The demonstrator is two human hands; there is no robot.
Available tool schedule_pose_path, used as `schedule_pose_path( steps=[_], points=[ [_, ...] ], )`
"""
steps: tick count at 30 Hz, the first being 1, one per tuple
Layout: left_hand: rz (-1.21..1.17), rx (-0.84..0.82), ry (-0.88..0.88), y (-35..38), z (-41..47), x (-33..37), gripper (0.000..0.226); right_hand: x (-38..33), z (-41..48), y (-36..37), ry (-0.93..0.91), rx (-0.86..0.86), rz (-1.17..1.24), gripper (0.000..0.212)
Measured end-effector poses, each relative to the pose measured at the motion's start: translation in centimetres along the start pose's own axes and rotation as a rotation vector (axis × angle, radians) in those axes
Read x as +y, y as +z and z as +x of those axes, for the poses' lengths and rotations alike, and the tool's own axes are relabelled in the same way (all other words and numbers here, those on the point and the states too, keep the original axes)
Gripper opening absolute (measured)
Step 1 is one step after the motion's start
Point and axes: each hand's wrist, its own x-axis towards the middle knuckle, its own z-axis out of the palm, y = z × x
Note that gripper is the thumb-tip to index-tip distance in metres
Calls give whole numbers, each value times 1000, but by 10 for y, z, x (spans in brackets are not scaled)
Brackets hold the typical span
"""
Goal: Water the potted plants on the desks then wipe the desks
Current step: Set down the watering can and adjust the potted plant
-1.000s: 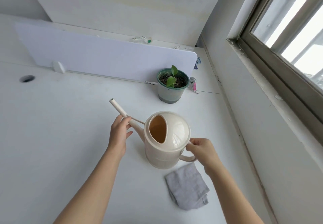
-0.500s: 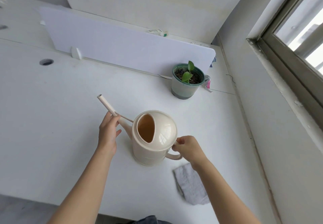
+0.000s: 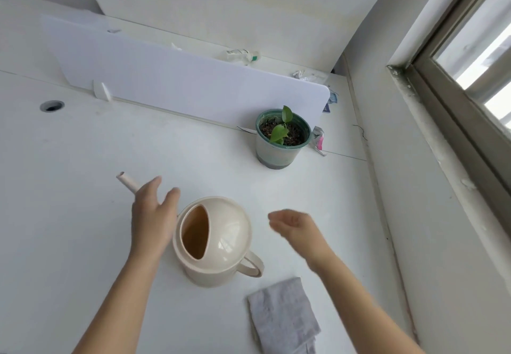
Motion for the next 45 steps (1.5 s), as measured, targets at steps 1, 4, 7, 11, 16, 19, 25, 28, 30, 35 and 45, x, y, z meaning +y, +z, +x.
schedule_pose_path(
  steps=[1, 4, 7, 11, 16, 19, 25, 28, 30, 35, 45],
  points=[
    [5, -26, 70, 12, 0, 15, 41, -7, 9, -14, -17, 51, -1, 21],
    [59, -179, 151, 60, 13, 55, 39, -22, 36, -50, -70, 183, -18, 25],
    [219, -328, 187, 107, 31, 76, 45, -18, 61, -74, -76, 285, 26, 26],
    [194, -446, 148, 156, 65, 89, 51, -8, 91, -90, -35, 346, 103, 31],
    [26, -350, 101, 192, 104, 86, 52, -3, 133, -96, -18, 335, 159, 39],
    [-34, -368, 58, 207, 128, 76, 51, -1, 158, -96, 10, 319, 214, 44],
    [-253, -511, -120, 235, 164, 67, 60, -7, 196, -79, -43, 343, 286, 54],
    [-309, -524, -127, 240, 173, 60, 61, -7, 204, -70, -62, 362, 294, 62],
    [-334, -527, -129, 242, 174, 57, 61, -5, 206, -68, -85, 355, 282, 56],
    [-387, -496, -143, 247, 173, 56, 63, -8, 210, -71, -78, 310, 292, 55],
    [-276, -419, -162, 235, 160, 52, 65, -12, 214, -92, -75, 214, 130, 61]
  ],
)
